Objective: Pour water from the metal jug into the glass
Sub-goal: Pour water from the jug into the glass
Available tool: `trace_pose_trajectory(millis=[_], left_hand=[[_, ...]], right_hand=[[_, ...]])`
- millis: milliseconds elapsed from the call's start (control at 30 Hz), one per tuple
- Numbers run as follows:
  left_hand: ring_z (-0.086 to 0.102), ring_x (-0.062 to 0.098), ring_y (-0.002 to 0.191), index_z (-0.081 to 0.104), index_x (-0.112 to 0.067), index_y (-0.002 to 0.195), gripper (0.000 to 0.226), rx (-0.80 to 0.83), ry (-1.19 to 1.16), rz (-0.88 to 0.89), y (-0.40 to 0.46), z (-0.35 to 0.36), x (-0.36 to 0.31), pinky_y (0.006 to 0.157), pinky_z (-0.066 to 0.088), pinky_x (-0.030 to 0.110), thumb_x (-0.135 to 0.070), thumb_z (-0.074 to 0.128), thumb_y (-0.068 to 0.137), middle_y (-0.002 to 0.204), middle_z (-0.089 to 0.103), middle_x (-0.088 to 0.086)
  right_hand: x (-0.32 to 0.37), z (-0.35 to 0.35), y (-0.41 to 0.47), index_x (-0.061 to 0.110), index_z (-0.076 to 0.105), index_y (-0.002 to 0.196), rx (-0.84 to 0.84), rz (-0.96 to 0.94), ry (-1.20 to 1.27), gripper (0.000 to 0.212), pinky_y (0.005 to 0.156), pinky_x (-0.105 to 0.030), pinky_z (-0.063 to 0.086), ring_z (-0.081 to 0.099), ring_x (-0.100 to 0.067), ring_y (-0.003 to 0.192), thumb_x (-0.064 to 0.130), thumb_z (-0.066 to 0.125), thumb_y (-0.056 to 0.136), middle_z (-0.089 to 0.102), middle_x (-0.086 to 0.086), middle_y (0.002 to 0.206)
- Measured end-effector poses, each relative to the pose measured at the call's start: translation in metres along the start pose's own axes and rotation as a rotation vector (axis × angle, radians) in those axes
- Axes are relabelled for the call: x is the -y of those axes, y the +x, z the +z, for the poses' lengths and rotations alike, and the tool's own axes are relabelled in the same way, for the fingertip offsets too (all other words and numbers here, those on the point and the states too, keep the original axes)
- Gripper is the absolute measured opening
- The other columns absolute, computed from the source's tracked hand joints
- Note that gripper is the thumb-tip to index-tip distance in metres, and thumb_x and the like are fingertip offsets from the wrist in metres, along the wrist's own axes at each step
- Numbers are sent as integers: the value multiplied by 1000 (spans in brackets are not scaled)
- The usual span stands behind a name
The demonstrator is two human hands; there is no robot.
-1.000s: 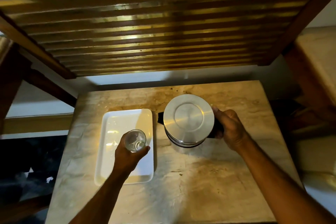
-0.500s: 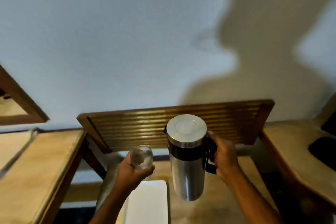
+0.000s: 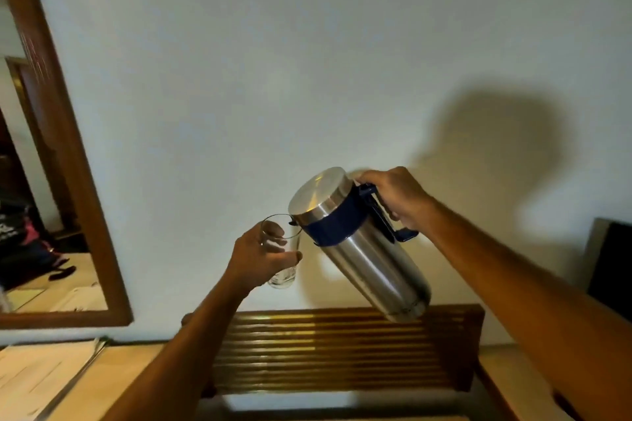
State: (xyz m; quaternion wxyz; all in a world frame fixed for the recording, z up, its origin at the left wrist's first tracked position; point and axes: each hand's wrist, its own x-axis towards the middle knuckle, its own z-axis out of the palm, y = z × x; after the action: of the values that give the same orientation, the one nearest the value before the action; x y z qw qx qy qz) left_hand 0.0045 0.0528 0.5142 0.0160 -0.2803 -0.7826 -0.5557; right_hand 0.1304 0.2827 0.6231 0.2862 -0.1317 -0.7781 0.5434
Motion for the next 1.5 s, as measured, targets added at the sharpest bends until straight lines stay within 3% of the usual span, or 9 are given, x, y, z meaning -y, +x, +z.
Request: trace_pose_trajectory(millis=[100,233,333,500,700,1033,1200,1300,1500], left_hand=[[74,6,73,65,-25,83,41,9,-2,25,3,-7,-9,54,53,15,-32,89,50,85,74,-5],[75,16,79,67,-22,84,42,29,-29,38,1,-5,-13,62,60,26,-32,87,49,84,74,-3],[74,17,79,67,-21,86,42,44,-57,41,3,-3,-14,62,58,23,-29,88,50,85,74,-3],[74,21,84,68,-22,88,38,62,-83,55,5,4,-16,69,62,31,-26,87,55,89,73,0],[72,25,92,68,-21,98,43,68,-74,61,10,4,-21,76,62,34,-25,86,59,98,72,4],[73,25,91,67,-21,111,56,81,-33,64,10,11,-20,85,63,42,-28,86,59,100,74,4],[72,27,98,65,-19,116,60,81,-8,76,13,10,-22,90,60,44,-30,85,61,107,73,6],[71,27,98,66,-18,115,58,66,-2,74,15,7,-23,89,61,44,-27,86,62,106,74,6],[71,27,100,65,-18,120,55,83,16,72,15,5,-20,89,60,42,-18,86,69,110,73,6]], right_hand=[[34,-3,11,11,71,67,64,-35,-154,27,34,-16,22,29,-10,29,36,68,75,40,8,33],[66,1,22,7,69,71,136,-54,-330,24,31,-14,20,26,-8,24,29,66,82,34,10,28],[84,4,30,7,72,82,208,-74,-479,24,34,-18,22,27,-11,29,29,63,83,39,2,42],[103,10,43,3,72,80,246,-136,-618,29,31,-15,24,31,-4,25,31,66,80,52,-2,55],[112,17,58,3,69,79,290,-169,-685,33,32,-16,28,34,-3,26,36,66,78,49,-1,57],[116,34,71,11,62,58,345,-224,-831,33,42,-25,32,37,-7,31,44,63,65,42,10,34],[117,36,76,8,67,64,367,-231,-834,36,42,-26,34,39,-10,36,44,62,65,45,4,45],[116,35,80,3,70,74,377,-235,-817,40,37,-21,35,40,-5,31,42,62,70,46,8,38],[110,36,83,5,67,67,399,-248,-831,42,40,-24,36,40,-6,31,47,60,66,45,8,38]])
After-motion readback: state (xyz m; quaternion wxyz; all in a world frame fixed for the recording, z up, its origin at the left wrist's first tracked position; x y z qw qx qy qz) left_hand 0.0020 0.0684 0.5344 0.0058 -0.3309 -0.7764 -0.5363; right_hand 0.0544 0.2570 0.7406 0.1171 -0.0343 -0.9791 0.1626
